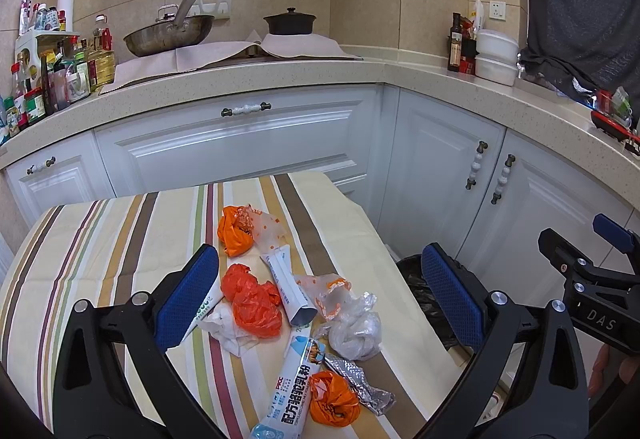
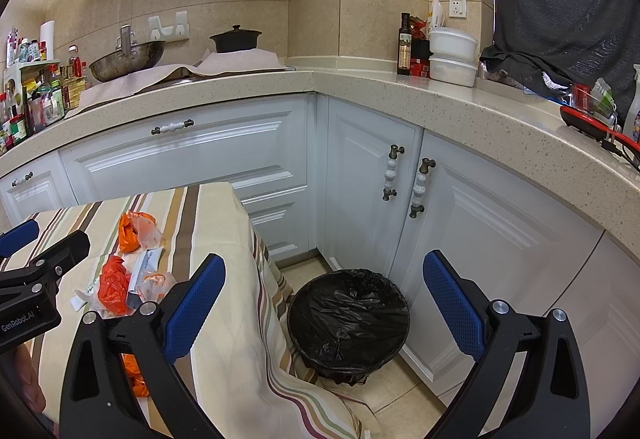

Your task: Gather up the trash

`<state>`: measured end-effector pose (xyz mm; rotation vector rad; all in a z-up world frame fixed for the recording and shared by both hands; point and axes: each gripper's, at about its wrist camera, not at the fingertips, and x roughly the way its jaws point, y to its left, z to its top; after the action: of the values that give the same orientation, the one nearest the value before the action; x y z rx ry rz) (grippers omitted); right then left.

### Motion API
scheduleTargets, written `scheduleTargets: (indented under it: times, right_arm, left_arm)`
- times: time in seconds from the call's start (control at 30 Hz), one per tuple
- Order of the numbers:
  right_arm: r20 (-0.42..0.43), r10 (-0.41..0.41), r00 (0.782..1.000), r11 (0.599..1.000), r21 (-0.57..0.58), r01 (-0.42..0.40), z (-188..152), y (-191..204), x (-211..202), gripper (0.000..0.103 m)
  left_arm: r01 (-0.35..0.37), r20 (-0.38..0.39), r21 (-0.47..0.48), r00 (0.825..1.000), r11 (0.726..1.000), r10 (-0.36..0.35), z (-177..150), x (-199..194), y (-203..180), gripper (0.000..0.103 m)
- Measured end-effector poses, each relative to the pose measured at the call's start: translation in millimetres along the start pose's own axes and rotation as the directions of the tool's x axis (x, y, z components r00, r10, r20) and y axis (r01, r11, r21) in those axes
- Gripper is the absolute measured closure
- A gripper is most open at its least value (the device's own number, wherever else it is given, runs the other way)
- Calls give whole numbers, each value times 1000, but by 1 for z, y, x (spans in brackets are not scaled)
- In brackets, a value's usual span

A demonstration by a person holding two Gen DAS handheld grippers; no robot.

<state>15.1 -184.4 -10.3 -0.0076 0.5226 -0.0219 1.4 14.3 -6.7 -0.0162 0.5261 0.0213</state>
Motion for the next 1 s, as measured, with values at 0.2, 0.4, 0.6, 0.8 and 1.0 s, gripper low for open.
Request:
scheduleTargets:
  times: [0.2, 0.4, 0.6, 0.8, 1.0]
  right_arm:
    - [-1, 0, 1000, 1000, -1, 0, 0, 0, 0, 7]
    - [-11, 19, 1000, 1000, 2, -19, -7, 3, 4, 7]
    - [-59, 102, 993, 994, -27, -103, -31, 18, 19, 7]
    - [-105, 182, 978, 979, -78, -190, -59, 43, 27, 7]
    - [-158, 265, 951, 955, -96, -281, -87, 64, 27, 8]
  left_arm:
    - [2, 0, -1, 1000, 1000, -2, 1, 0, 0, 4]
    - [-6, -17, -8, 1000, 1000, 6, -5, 3, 15, 4]
    - [-62, -72, -33, 996, 998, 60, -22, 5, 48, 4]
    - [-127, -132, -49, 984, 991, 120, -45, 2, 78, 18]
    - [-138, -191, -53, 973, 989, 126, -70, -1, 89, 27]
